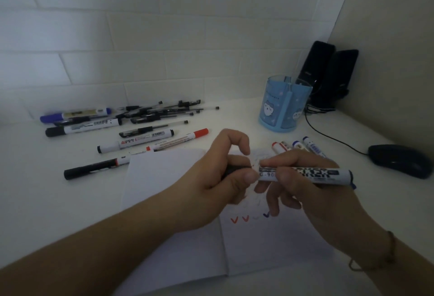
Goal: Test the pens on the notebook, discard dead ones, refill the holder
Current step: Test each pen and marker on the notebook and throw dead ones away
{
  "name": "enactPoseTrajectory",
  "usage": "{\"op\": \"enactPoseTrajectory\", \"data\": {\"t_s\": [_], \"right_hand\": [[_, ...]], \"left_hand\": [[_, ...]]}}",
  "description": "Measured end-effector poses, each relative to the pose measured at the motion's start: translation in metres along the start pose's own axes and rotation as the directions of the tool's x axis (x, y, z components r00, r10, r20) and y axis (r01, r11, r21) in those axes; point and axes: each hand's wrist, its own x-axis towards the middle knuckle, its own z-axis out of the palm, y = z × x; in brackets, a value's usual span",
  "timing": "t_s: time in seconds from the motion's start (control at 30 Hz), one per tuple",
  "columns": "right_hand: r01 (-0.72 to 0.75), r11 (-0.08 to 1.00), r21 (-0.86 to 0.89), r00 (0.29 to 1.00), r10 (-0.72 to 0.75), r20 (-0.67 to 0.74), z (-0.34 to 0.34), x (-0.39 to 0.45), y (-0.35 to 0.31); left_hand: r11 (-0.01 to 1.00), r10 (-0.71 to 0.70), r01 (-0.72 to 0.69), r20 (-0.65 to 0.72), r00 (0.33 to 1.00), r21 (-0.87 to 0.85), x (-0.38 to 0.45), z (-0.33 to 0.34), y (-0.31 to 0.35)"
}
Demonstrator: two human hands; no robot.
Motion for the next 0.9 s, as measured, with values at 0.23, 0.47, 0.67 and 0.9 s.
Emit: {"op": "enactPoseTrajectory", "data": {"t_s": [0.23,0.47,0.67,0.9], "right_hand": [[-0.048,0.994,0.096,0.997,0.042,0.061,-0.024,0.001,-0.01],[-0.17,0.973,-0.155,0.935,0.109,-0.337,-0.069,0.011,-0.011],[-0.398,0.607,-0.688,0.916,0.218,-0.337,-0.102,0.014,-0.008],[-0.55,0.26,-0.794,0.835,0.166,-0.524,-0.126,0.008,0.021]], "left_hand": [[0.964,0.047,-0.009,-0.136,0.99,0.267,0.003,-0.016,0.004],[0.786,0.055,0.22,-0.419,0.906,0.578,0.008,-0.035,-0.013],[0.521,-0.045,0.324,-0.353,0.934,0.79,0.008,-0.041,-0.023],[0.342,-0.16,0.417,-0.385,0.909,0.842,0.009,-0.036,-0.024]]}}
